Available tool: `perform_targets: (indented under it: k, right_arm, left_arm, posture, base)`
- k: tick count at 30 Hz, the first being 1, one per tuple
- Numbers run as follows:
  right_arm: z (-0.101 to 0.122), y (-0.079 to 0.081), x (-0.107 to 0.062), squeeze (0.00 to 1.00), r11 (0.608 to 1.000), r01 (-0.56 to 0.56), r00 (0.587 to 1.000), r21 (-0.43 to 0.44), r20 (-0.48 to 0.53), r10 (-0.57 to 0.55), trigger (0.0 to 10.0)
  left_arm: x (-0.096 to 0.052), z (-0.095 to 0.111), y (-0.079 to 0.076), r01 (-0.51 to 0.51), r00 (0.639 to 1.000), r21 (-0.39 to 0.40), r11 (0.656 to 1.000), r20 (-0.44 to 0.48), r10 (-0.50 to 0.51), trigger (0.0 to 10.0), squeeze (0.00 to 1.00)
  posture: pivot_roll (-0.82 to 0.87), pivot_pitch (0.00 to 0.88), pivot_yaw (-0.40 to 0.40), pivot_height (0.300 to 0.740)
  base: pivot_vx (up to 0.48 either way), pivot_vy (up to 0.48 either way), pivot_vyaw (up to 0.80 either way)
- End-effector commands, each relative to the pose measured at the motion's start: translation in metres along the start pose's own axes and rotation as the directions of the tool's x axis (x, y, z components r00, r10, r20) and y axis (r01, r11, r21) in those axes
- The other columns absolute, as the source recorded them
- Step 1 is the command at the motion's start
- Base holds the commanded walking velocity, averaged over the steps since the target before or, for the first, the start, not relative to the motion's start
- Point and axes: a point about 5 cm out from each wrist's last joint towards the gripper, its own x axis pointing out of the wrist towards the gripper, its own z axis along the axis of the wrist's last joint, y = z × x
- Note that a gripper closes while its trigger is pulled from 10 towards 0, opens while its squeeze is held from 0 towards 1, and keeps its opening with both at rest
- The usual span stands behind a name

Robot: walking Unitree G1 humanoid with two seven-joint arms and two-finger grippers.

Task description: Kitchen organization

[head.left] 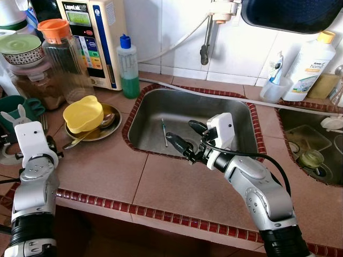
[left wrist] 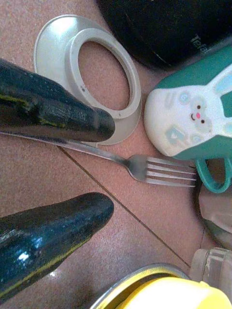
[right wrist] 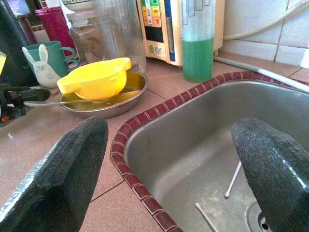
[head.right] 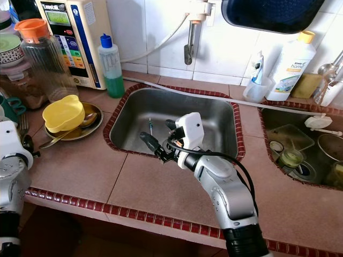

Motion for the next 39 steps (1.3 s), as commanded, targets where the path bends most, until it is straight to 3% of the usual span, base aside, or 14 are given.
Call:
perform_targets:
  k: [1,4,14,15,31,32,34,35,39]
  right_arm:
    - [0.005,0.0,0.001,0.0,1.0,-0.007,1.0,-0.02,0.012,0.007,10.0]
    - [0.004,0.0,0.001,0.0,1.0,-0.009,1.0,-0.018,0.012,0.009,10.0]
    - [0.004,0.0,0.0,0.0,1.0,-0.008,1.0,-0.019,0.011,0.008,10.0]
    - [0.004,0.001,0.0,0.0,1.0,-0.012,1.0,-0.016,0.008,0.012,10.0]
    - [-0.007,0.019,-0.01,0.0,0.978,-0.207,0.975,0.023,-0.08,0.208,10.0]
    - [-0.008,0.019,-0.01,0.0,0.977,-0.21,0.974,0.026,-0.083,0.212,10.0]
    - [-0.007,0.019,-0.01,0.0,0.977,-0.211,0.973,0.025,-0.084,0.213,10.0]
    - [-0.007,0.02,-0.01,0.0,0.977,-0.212,0.973,0.027,-0.084,0.213,10.0]
    - [-0.007,0.02,-0.011,0.0,0.976,-0.215,0.972,0.027,-0.085,0.217,10.0]
  left_arm:
    - [0.0,-0.003,0.001,-0.008,1.0,0.001,1.0,-0.017,0.008,10.0,1.0]
    - [0.001,-0.005,0.0,0.006,0.999,-0.037,0.999,-0.041,-0.008,10.0,1.0]
    - [0.001,-0.008,-0.003,-0.022,0.998,-0.047,0.999,-0.058,0.019,10.0,1.0]
    - [0.001,-0.009,-0.002,-0.026,0.998,-0.054,0.998,-0.064,0.022,10.0,0.0]
    - [0.001,-0.015,-0.01,0.007,0.995,-0.113,0.994,-0.102,-0.018,10.0,0.0]
    - [0.0,-0.016,-0.012,0.011,0.993,-0.129,0.992,-0.114,-0.026,2.7,0.0]
    - [0.0,-0.018,-0.013,0.019,0.992,-0.148,0.989,-0.124,-0.038,2.7,0.0]
    - [0.0,-0.019,-0.013,0.018,0.99,-0.16,0.987,-0.133,-0.04,0.0,0.0]
    - [-0.001,-0.022,-0.015,0.021,0.988,-0.179,0.984,-0.149,-0.048,0.0,0.0]
  posture:
    - [0.1,0.024,0.016,0.74]
    - [0.1,0.024,0.017,0.74]
    - [0.09,0.026,0.017,0.74]
    - [0.09,0.026,0.018,0.74]
    - [0.09,0.03,0.017,0.74]
    - [0.09,0.031,0.018,0.74]
    - [0.09,0.031,0.018,0.74]
    - [0.09,0.031,0.019,0.74]
    - [0.09,0.032,0.017,0.74]
  base:
    - [0.0,0.0,0.0]
    - [0.0,0.0,0.0]
    - [0.0,0.0,0.0]
    - [0.0,0.0,0.0]
    - [0.0,0.0,0.0]
    - [0.0,0.0,0.0]
    - [0.0,0.0,0.0]
    - [0.0,0.0,0.0]
    - [0.0,0.0,0.0]
